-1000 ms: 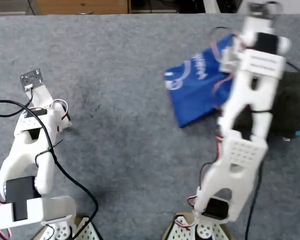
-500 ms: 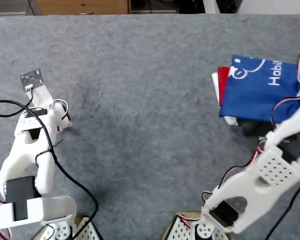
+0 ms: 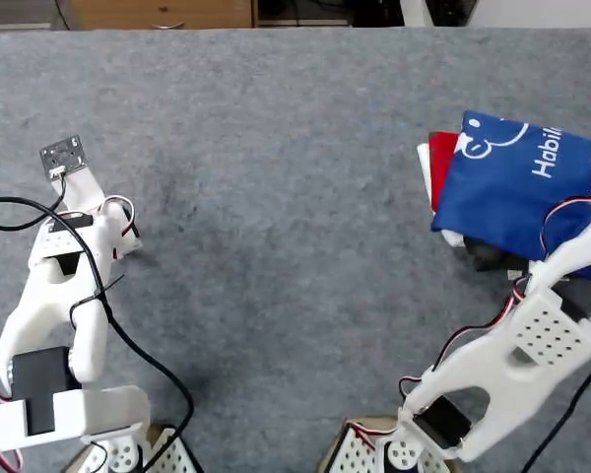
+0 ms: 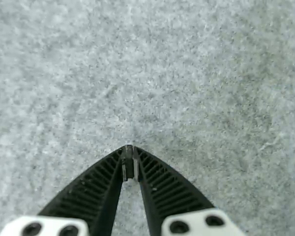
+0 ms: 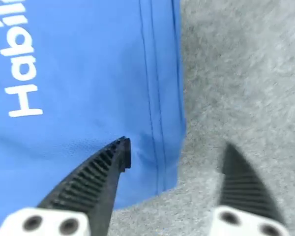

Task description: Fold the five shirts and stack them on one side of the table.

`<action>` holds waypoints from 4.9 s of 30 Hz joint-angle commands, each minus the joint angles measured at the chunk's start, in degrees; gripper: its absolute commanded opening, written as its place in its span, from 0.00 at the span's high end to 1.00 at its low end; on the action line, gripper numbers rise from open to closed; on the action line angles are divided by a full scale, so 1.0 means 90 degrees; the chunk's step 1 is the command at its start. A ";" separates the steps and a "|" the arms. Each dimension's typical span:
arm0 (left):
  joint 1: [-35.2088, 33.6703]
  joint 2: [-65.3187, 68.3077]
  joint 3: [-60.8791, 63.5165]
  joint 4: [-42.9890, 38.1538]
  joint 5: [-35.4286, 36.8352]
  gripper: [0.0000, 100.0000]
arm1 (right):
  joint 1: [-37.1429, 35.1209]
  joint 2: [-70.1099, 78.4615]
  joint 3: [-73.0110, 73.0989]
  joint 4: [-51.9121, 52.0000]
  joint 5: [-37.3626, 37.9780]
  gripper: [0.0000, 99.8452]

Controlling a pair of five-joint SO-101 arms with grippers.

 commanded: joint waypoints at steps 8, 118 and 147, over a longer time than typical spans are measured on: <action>-0.0010 -0.1998 -0.0576 0.2178 -0.0576 0.98 | -0.0913 -0.2291 -0.0073 0.0127 -0.0186 0.93; 0.1153 -1.0672 0.5773 0.4386 -0.1182 0.98 | -0.4352 -1.6181 1.7929 -0.2979 0.0772 1.00; 0.1153 -1.0672 0.5773 0.4386 -0.1182 0.98 | -0.4352 -1.6181 1.7929 -0.2979 0.0772 1.00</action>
